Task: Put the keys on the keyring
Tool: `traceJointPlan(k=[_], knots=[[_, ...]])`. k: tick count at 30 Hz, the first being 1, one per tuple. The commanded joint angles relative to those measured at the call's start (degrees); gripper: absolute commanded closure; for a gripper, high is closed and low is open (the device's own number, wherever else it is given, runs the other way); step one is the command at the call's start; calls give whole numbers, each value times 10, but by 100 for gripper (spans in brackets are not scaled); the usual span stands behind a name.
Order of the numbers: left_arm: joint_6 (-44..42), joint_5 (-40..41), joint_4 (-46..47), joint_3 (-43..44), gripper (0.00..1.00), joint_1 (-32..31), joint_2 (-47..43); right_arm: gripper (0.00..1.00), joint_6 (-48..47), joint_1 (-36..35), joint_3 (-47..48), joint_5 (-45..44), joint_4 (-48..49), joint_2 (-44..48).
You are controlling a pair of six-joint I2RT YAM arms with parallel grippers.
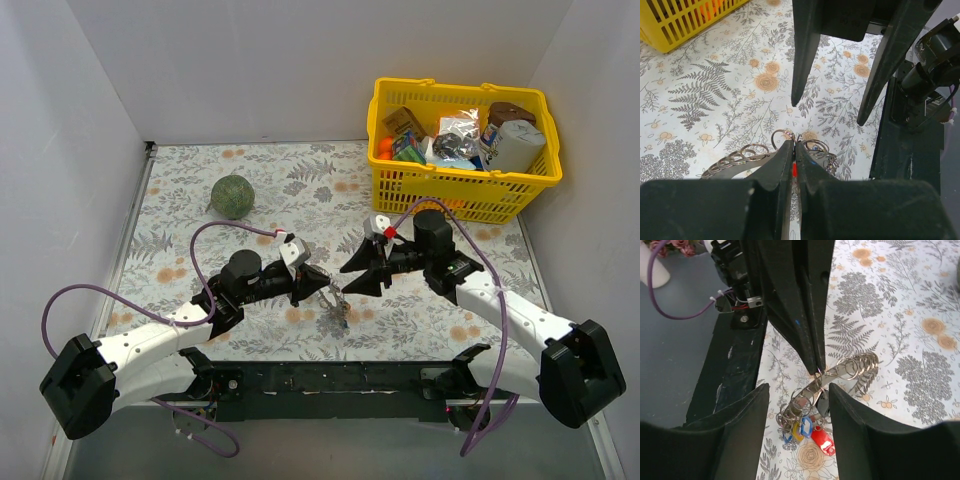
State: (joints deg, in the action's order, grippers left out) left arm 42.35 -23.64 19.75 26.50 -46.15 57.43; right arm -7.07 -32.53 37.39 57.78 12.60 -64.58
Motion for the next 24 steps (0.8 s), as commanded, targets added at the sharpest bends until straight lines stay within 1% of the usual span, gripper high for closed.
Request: traceJointPlan(k=[1,2,7,10,17,24], knots=[[-6,-18,23,16,100,-3,-8,44,-9,1,13,73,42,-15],[-5,-19,21,19,100,-3,-8,47,-6,1,15,78,39,-24],[-4,-21,20,23,100,-3,-8,54,0,1,21,76,39,-42],[-3,-25,19,26,100,-3,-9,55,3,1,21,68,43,-47],[-2,-33,18,30,100,-3,-7,55,37,0,13,53,85,-55],[-3,-35,13,35,100,-3,-7,61,47,-10,9,50,103,-71]])
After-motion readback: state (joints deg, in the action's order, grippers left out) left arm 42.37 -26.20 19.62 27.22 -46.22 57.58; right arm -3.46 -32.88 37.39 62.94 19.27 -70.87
